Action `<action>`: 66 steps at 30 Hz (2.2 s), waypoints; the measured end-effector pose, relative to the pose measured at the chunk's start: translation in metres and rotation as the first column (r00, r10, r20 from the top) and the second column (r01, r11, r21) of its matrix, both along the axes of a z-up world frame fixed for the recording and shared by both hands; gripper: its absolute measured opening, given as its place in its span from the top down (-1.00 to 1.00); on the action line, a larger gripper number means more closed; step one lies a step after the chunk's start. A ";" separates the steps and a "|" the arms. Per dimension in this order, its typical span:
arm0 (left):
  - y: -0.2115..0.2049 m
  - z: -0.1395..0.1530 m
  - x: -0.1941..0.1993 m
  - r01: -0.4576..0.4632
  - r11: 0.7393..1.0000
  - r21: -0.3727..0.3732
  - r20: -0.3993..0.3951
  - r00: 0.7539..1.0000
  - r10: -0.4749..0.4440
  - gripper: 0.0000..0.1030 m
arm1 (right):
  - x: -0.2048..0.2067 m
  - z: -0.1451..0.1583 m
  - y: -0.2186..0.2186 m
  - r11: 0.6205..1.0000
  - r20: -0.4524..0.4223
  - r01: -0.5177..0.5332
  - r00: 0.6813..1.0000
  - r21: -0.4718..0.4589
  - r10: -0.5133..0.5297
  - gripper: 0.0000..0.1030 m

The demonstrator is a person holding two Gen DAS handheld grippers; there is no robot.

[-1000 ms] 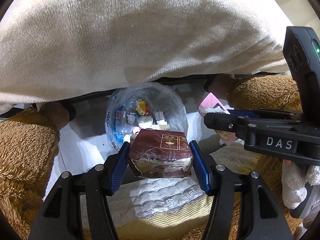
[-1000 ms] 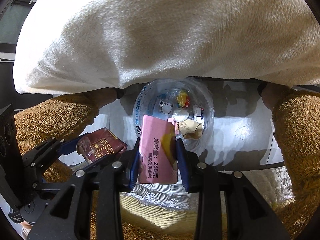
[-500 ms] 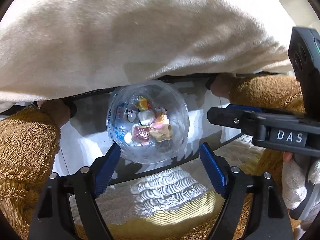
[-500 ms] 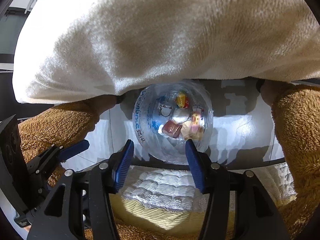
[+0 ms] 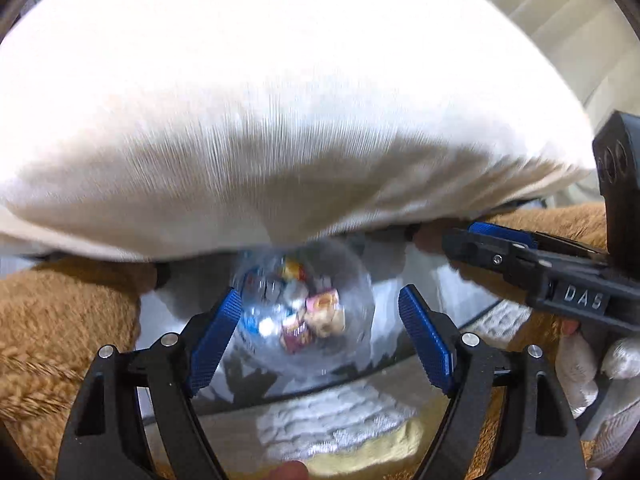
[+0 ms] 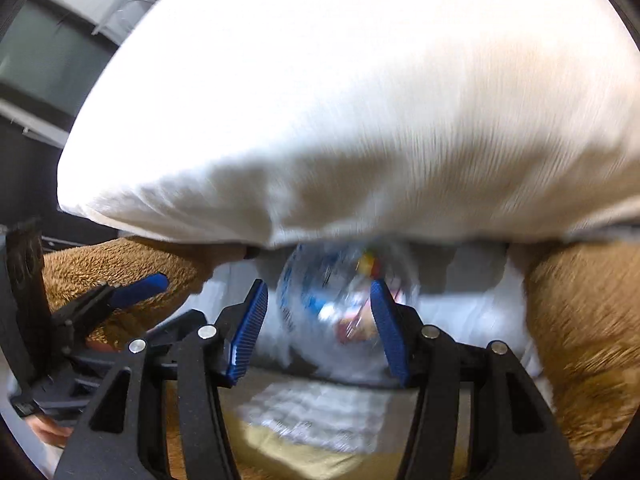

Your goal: Collect trash

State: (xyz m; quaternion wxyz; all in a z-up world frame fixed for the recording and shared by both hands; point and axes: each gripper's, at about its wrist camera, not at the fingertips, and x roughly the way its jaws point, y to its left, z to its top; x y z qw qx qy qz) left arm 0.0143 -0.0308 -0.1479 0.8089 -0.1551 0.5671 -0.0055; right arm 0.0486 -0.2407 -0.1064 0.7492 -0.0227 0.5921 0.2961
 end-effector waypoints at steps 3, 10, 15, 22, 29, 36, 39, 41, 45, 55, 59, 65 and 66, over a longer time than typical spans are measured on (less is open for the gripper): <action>0.003 0.016 -0.002 -0.002 0.999 0.034 0.081 0.997 -0.001 -0.55 | -0.004 0.017 0.000 0.999 0.095 -0.024 0.995 0.034 0.020 -0.04; 0.015 0.048 -0.006 -0.048 0.998 0.046 0.248 0.968 0.035 -0.55 | -0.008 0.055 -0.007 0.996 0.302 -0.038 0.953 0.082 0.011 -0.04; 0.021 0.074 -0.005 -0.072 0.991 0.112 0.367 0.930 0.026 -0.55 | 0.000 0.070 -0.013 0.996 0.371 -0.008 0.928 0.094 -0.027 -0.05; 0.024 0.103 -0.003 -0.076 0.983 0.169 0.472 0.881 -0.013 -0.55 | 0.005 0.090 -0.017 0.995 0.459 -0.011 0.888 0.098 -0.035 -0.05; 0.031 0.128 0.000 -0.085 0.979 0.183 0.553 0.832 -0.031 -0.55 | 0.001 0.113 -0.013 0.995 0.595 -0.053 0.804 0.083 -0.007 -0.05; 0.033 0.145 0.006 -0.078 0.971 0.225 0.608 0.790 -0.077 -0.55 | 0.005 0.131 -0.006 0.995 0.679 -0.081 0.734 0.059 0.019 -0.05; 0.035 0.147 0.009 -0.074 0.970 0.231 0.612 0.786 -0.086 -0.55 | 0.011 0.137 -0.007 0.994 0.696 -0.085 0.718 0.064 0.017 -0.06; 0.035 0.149 0.013 -0.064 0.970 0.234 0.610 0.787 -0.095 -0.55 | 0.015 0.142 -0.008 0.993 0.707 -0.096 0.707 0.071 0.018 -0.20; 0.035 0.152 0.015 -0.047 0.970 0.237 0.617 0.779 -0.113 -0.86 | 0.020 0.148 -0.009 0.993 0.718 -0.095 0.696 0.075 0.013 -0.36; 0.031 0.147 0.006 -0.048 0.976 0.214 0.631 0.769 -0.101 -0.88 | 0.010 0.146 -0.009 0.991 0.744 -0.110 0.668 0.072 0.020 -0.91; 0.030 0.146 0.001 -0.064 0.977 0.205 0.639 0.765 -0.084 -0.88 | 0.007 0.144 -0.008 0.991 0.743 -0.114 0.669 0.070 0.024 -0.91; 0.034 0.144 -0.001 -0.086 0.976 0.200 0.635 0.770 -0.062 -0.88 | 0.007 0.143 -0.008 0.992 0.740 -0.103 0.673 0.072 0.016 -0.91; 0.035 0.144 -0.001 -0.090 0.977 0.194 0.636 0.770 -0.055 -0.88 | 0.006 0.143 -0.009 0.992 0.740 -0.102 0.672 0.073 0.014 -0.91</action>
